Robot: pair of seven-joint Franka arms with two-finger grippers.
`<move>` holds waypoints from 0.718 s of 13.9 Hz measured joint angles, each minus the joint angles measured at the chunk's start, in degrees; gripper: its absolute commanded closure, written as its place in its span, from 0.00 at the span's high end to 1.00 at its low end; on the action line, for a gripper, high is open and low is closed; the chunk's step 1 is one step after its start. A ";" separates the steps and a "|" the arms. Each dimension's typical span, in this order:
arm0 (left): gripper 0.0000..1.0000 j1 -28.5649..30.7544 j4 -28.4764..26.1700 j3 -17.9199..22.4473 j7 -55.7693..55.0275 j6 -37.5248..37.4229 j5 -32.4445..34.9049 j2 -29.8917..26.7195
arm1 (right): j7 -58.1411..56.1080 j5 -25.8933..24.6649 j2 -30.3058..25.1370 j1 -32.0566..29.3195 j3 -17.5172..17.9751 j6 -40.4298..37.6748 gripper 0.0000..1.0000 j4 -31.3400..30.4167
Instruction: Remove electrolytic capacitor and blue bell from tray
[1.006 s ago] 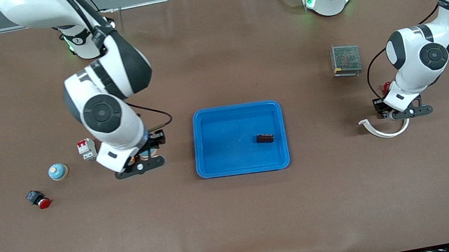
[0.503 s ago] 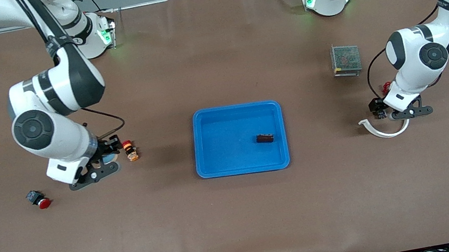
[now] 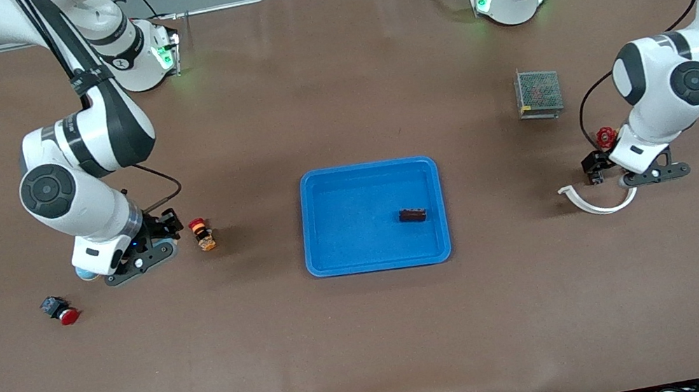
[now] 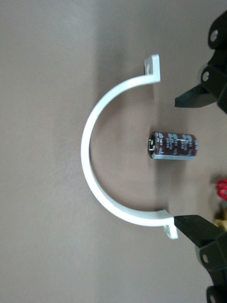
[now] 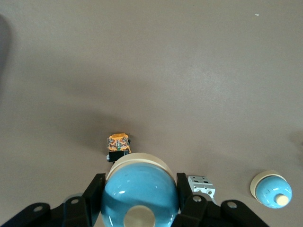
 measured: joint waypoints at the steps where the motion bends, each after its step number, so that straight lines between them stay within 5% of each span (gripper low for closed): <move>1: 1.00 -0.05 1.20 -0.70 -3.28 -2.53 0.00 -1.02 | -0.84 0.00 -0.13 -0.44 -0.01 2.11 0.54 -1.62; 10: 1.00 -0.38 2.80 -10.44 -43.70 -6.19 0.00 -3.51 | -8.32 0.00 -0.23 -5.97 -0.04 17.95 0.54 -12.02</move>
